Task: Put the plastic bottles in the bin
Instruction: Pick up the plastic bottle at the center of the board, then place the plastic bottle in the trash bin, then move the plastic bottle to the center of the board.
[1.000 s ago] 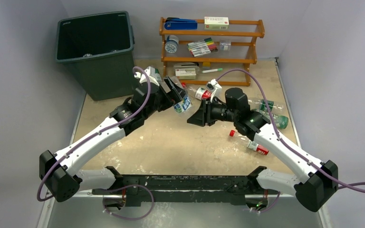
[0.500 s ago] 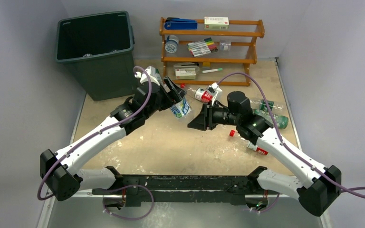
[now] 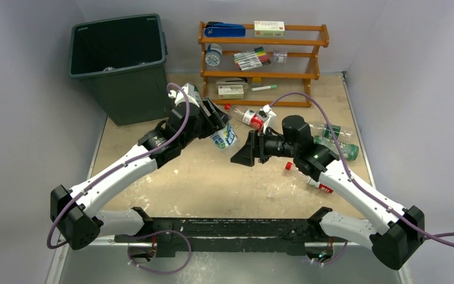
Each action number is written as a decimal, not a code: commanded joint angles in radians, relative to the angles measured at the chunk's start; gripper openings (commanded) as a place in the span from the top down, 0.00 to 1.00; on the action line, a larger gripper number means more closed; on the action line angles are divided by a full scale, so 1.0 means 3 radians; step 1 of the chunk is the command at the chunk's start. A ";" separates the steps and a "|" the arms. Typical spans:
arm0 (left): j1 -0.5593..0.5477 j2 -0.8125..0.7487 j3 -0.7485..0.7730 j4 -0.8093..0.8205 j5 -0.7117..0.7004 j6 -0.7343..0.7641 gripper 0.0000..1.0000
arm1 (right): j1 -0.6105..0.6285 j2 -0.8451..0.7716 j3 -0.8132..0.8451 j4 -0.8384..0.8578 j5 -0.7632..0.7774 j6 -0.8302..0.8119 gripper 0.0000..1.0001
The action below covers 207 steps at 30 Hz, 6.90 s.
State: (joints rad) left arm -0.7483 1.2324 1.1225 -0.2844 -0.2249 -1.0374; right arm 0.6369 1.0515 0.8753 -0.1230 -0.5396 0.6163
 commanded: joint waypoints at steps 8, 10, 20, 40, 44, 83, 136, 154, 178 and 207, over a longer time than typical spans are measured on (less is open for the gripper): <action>0.0028 0.0037 0.0457 -0.0297 -0.0233 0.0261 0.49 | 0.0017 -0.0289 -0.0013 -0.0160 0.0161 -0.0019 0.00; 0.0102 0.0076 0.0570 -0.0368 -0.0186 0.0335 0.49 | 0.0019 -0.0359 -0.0059 -0.0211 0.0207 0.0003 0.00; 0.1024 0.0247 0.1283 -0.0755 0.0344 0.0663 0.49 | 0.0015 -0.0594 -0.0239 -0.0549 0.0583 0.0122 0.00; 0.2715 0.1027 0.2430 -0.0421 0.1501 0.0345 0.48 | 0.0017 -0.0493 -0.0353 -0.0636 0.0628 0.0088 0.00; 0.3043 0.1130 0.2455 -0.0057 0.1780 -0.0043 0.48 | 0.0015 -0.0502 -0.0436 -0.0591 0.0604 0.0098 0.00; 0.3588 0.2052 0.3542 -0.0424 0.1522 0.0189 0.19 | 0.0016 -0.0487 -0.0676 -0.0396 0.0530 0.0156 0.00; 0.3761 0.1003 0.2909 -0.0607 0.2254 -0.0227 0.12 | 0.0012 0.0691 0.0406 -0.0541 0.0721 -0.0071 0.00; 0.3166 -0.0337 0.0881 -0.0442 0.2226 0.0270 0.12 | -0.0748 0.1669 0.1505 -0.0789 0.0832 -0.0511 0.00; 0.2740 -0.0414 0.0288 -0.0536 0.2146 0.0682 0.11 | -0.1107 0.2368 0.1927 -0.0945 0.1025 -0.1212 0.00; 0.2488 -0.0534 -0.0008 -0.1061 0.1702 0.0914 0.11 | -0.1090 0.2802 0.1150 0.0326 0.1364 -0.1554 0.02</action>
State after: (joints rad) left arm 0.0143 1.1107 1.1297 -0.5949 0.3233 -0.7914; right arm 0.2974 1.9438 1.2617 -0.1207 -0.1009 0.1211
